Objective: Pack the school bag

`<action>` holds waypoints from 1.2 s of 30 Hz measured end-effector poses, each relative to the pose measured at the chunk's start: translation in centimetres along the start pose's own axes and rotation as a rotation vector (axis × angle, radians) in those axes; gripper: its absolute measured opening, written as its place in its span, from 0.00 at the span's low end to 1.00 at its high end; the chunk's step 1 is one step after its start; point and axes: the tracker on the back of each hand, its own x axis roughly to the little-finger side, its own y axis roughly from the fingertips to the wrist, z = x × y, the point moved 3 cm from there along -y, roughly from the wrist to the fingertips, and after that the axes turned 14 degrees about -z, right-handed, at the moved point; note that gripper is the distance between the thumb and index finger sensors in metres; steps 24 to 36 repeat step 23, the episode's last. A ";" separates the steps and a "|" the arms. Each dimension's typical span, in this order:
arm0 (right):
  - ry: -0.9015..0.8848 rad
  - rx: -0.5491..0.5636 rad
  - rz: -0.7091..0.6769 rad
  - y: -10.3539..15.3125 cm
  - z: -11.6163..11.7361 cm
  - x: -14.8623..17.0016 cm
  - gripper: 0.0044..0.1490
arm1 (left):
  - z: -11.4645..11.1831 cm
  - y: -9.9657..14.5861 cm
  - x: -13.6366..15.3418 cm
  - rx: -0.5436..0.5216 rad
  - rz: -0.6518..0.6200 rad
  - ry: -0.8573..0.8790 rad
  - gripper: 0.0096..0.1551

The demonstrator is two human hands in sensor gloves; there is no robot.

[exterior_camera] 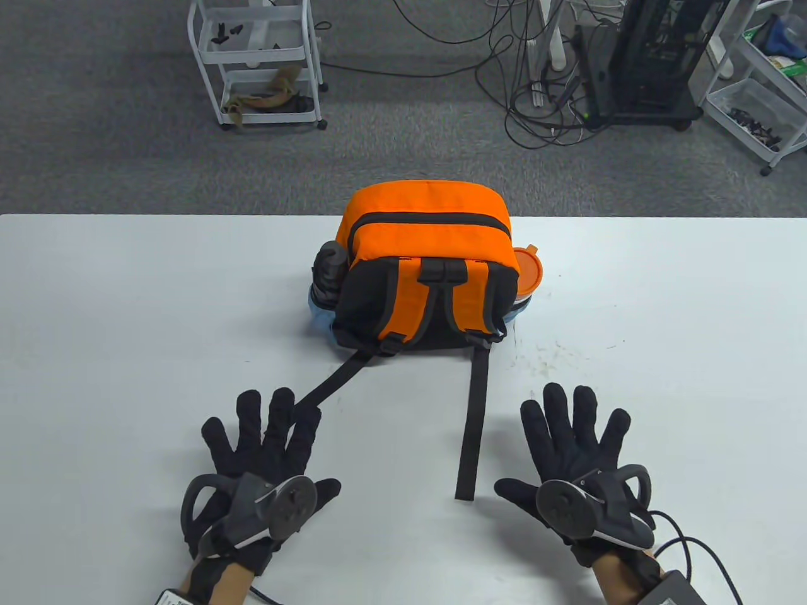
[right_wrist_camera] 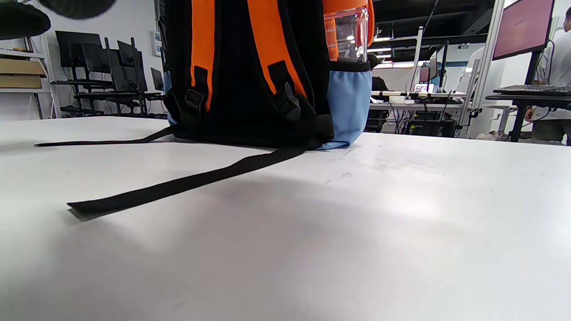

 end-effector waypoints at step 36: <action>-0.029 -0.032 -0.026 -1.0 1.5 0.3 0.70 | -1.2 -1.3 0.5 0.061 0.021 0.009 0.61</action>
